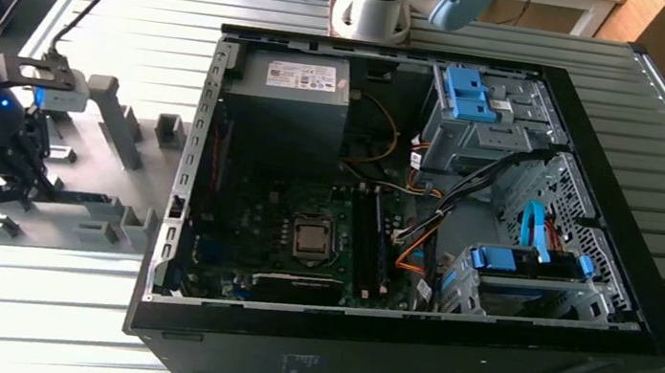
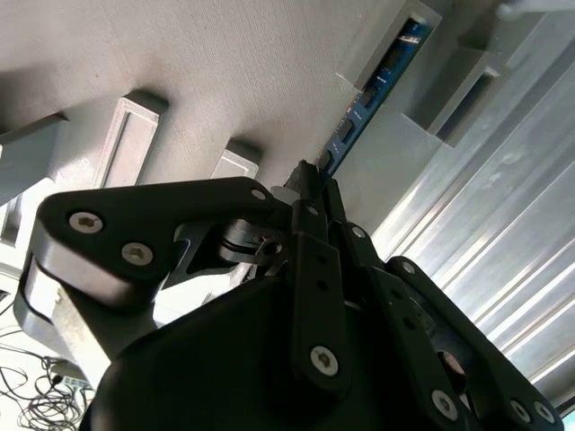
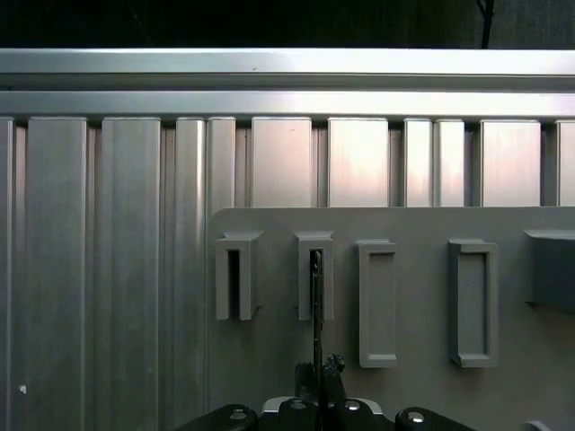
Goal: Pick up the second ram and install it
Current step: 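Pick up the second ram and move it above second insertion slot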
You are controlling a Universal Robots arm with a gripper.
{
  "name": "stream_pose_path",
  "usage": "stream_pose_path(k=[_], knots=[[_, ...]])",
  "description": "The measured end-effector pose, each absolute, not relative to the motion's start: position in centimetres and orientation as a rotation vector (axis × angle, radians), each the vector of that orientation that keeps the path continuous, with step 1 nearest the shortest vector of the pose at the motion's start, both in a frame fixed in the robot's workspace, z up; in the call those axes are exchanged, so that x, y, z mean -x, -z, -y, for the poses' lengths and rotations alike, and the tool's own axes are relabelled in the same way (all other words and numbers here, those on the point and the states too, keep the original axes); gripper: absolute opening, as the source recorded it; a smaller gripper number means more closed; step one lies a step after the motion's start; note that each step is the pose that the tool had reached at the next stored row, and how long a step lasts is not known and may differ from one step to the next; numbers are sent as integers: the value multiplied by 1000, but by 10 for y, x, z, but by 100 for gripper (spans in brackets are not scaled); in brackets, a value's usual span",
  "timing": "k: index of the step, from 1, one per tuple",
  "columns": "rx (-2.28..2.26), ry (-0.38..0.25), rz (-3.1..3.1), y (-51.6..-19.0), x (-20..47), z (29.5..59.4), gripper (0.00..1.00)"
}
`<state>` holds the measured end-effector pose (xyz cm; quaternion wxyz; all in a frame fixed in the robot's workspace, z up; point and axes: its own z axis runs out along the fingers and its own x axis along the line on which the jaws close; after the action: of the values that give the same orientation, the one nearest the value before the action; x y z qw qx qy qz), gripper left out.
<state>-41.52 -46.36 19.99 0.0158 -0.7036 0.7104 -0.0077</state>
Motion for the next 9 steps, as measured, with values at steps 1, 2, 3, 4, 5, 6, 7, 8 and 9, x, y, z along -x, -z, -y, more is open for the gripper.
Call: stream_pose_path(k=[1, 2, 3, 4, 5, 6, 7, 8, 9], knots=[[2188, 24, -2209, -200, 415, 464, 14], [2188, 24, -2209, -200, 415, 464, 14], [2188, 24, -2210, -200, 415, 464, 14], [2189, 24, -2210, -201, 415, 464, 14], [2189, 24, -2210, -201, 415, 464, 14], [2189, 24, -2210, -201, 415, 464, 14], [2189, 24, -2210, -201, 415, 464, 14], [2189, 24, -2210, -202, 415, 464, 14], [2189, 24, -2210, -202, 415, 464, 14]])
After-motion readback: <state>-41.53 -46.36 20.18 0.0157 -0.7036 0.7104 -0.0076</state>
